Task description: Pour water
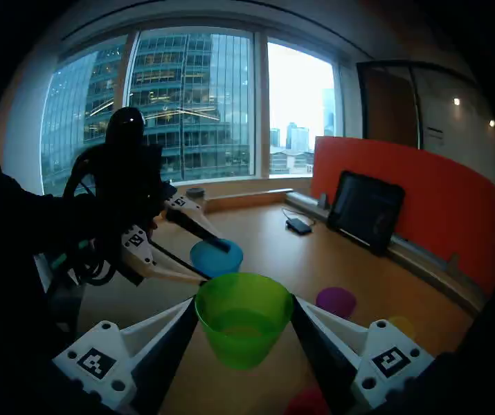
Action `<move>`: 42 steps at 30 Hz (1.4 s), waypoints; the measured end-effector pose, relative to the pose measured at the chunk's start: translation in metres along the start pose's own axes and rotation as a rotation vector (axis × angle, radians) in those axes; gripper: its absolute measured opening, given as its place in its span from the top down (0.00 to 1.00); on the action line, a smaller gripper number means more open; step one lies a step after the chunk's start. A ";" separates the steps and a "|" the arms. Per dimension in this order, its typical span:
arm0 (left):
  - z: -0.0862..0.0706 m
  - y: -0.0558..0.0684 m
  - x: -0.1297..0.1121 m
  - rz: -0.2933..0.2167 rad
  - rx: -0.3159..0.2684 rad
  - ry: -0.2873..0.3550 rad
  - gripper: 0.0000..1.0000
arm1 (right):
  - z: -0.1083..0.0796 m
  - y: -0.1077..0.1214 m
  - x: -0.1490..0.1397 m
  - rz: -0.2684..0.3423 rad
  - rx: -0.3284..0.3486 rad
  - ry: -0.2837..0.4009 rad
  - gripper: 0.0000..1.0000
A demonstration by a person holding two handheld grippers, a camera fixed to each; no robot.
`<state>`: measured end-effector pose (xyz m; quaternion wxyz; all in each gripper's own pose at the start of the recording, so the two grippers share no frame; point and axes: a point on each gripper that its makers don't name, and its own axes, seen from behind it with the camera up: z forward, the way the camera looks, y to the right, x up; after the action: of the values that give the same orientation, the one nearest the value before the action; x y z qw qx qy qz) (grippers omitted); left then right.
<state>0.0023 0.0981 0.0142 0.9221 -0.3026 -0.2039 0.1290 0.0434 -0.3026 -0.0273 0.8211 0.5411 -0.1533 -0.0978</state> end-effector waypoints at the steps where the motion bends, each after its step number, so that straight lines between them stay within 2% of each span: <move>1: 0.001 0.001 -0.003 -0.001 -0.002 -0.008 0.12 | 0.001 0.000 -0.003 0.001 0.002 -0.007 0.06; 15: 0.014 0.015 -0.043 0.011 -0.045 -0.102 0.11 | 0.016 -0.005 -0.043 -0.005 0.011 -0.112 0.06; 30: 0.019 0.024 -0.065 0.031 -0.069 -0.156 0.11 | 0.029 -0.004 -0.077 -0.010 0.005 -0.186 0.06; 42: 0.023 0.031 -0.072 0.026 -0.089 -0.169 0.11 | 0.036 -0.003 -0.092 -0.010 -0.004 -0.218 0.06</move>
<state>-0.0757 0.1080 -0.0091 0.8856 -0.3337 -0.2827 0.1567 -0.0555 -0.3044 -0.0307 0.8001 0.5263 -0.2388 -0.1607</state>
